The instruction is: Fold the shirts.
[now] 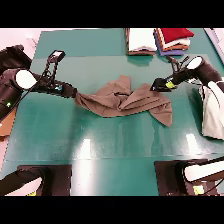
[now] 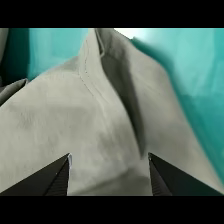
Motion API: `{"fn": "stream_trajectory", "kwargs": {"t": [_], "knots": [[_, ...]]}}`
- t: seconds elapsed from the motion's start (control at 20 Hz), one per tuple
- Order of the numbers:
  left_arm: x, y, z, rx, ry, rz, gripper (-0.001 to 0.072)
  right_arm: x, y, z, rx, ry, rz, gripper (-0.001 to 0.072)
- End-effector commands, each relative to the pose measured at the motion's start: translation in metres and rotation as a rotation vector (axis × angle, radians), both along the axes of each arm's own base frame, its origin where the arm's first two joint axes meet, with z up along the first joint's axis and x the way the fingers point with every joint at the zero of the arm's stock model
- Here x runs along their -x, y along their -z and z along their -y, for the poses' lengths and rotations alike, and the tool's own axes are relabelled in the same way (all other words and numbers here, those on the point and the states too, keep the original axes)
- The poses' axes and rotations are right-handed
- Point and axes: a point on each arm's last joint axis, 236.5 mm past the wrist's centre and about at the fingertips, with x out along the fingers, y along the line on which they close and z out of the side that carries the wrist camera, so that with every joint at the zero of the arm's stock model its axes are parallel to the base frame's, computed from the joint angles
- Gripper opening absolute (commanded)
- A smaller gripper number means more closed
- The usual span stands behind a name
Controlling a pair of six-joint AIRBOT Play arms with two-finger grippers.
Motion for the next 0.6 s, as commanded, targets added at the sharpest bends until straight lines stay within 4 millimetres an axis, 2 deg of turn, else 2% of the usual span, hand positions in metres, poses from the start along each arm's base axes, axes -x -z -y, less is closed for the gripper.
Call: {"fn": "stream_trajectory", "kwargs": {"t": [0.0, 0.1, 0.15, 0.2, 0.25, 0.3, 0.4, 0.45, 0.5, 0.55], "knots": [[0.000, 0.000, 0.000, 0.004, -0.006, -0.005, 0.0022, -0.003, 0.015, -0.023, -0.107, 0.009, -0.034, 0.0558], [0.000, 0.000, 0.000, 0.005, -0.007, -0.004, 0.0022, -0.003, 0.017, -0.029, -0.137, 0.011, -0.047, 0.0541], [0.000, 0.000, 0.000, 0.005, -0.007, -0.004, 0.0022, -0.001, 0.019, -0.030, -0.129, 0.001, -0.051, 0.0453], [0.000, 0.000, 0.000, 0.005, -0.007, -0.004, 0.0022, 0.000, 0.018, -0.031, -0.125, -0.024, -0.039, 0.0319], [0.000, 0.000, 0.000, 0.005, -0.007, -0.004, 0.0022, 0.001, 0.016, -0.032, -0.122, -0.057, -0.021, 0.0117], [0.000, 0.000, 0.000, 0.005, -0.006, -0.005, 0.0022, 0.001, 0.013, -0.035, -0.120, -0.086, -0.004, 0.0018], [0.000, -0.001, 0.000, 0.004, -0.006, -0.002, 0.0021, -0.003, -0.002, -0.037, -0.106, -0.097, 0.049, 0.0016], [-0.001, -0.007, 0.000, 0.003, -0.006, 0.010, 0.0021, -0.008, -0.018, -0.036, -0.099, -0.093, 0.100, 0.0016], [-0.005, -0.020, -0.003, 0.004, -0.022, 0.041, 0.0021, -0.013, -0.039, -0.032, -0.090, -0.085, 0.162, 0.0016], [-0.010, -0.043, -0.011, -0.005, -0.050, 0.101, 0.0021, -0.019, -0.069, -0.026, -0.078, -0.075, 0.239, 0.0016]]}}
